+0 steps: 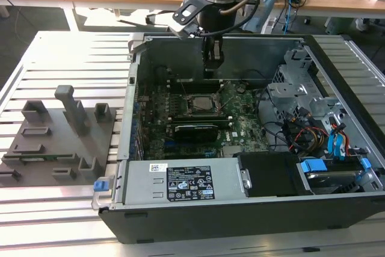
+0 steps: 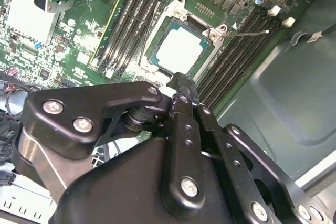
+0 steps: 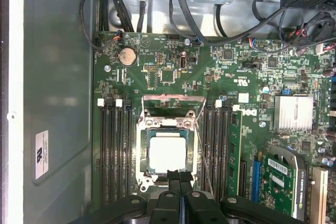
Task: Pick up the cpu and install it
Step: 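Close the cpu cover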
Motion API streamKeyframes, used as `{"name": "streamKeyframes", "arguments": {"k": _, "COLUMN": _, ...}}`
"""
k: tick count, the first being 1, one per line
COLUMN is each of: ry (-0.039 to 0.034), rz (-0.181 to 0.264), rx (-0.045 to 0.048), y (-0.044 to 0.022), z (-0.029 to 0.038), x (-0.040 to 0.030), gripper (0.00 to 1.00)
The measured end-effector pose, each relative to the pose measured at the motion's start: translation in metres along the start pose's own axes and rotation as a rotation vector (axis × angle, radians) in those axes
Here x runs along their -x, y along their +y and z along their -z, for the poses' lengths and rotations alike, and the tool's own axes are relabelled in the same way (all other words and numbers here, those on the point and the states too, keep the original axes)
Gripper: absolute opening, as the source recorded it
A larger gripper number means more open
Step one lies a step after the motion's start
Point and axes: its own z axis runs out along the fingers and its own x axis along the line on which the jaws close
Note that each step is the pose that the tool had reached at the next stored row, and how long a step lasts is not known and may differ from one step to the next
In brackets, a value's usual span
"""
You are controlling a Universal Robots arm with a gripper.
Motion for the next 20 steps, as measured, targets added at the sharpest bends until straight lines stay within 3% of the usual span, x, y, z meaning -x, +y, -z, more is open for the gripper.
{"name": "streamKeyframes", "arguments": {"k": 6, "ry": -0.0002, "rz": 0.000, "rx": -0.0001, "y": 0.0065, "z": 0.0001, "x": 0.0002, "gripper": 0.11}}
{"name": "streamKeyframes", "arguments": {"k": 8, "ry": -0.0002, "rz": 0.000, "rx": -0.0001, "y": 0.0126, "z": 0.0001, "x": 0.0003, "gripper": 0.11}}
{"name": "streamKeyframes", "arguments": {"k": 11, "ry": -0.0001, "rz": 0.000, "rx": -0.0001, "y": 0.0285, "z": 0.0002, "x": 0.0005, "gripper": 0.11}}
{"name": "streamKeyframes", "arguments": {"k": 16, "ry": -0.0001, "rz": 0.000, "rx": -0.0003, "y": 0.0409, "z": 0.0005, "x": 0.0008, "gripper": 0.11}}
{"name": "streamKeyframes", "arguments": {"k": 17, "ry": -0.0002, "rz": 0.000, "rx": -0.0010, "y": 0.0512, "z": 0.0008, "x": 0.0011, "gripper": 0.11}}
{"name": "streamKeyframes", "arguments": {"k": 20, "ry": 0.0003, "rz": 0.000, "rx": -0.0033, "y": 0.0603, "z": 0.0007, "x": 0.0012, "gripper": 0.11}}
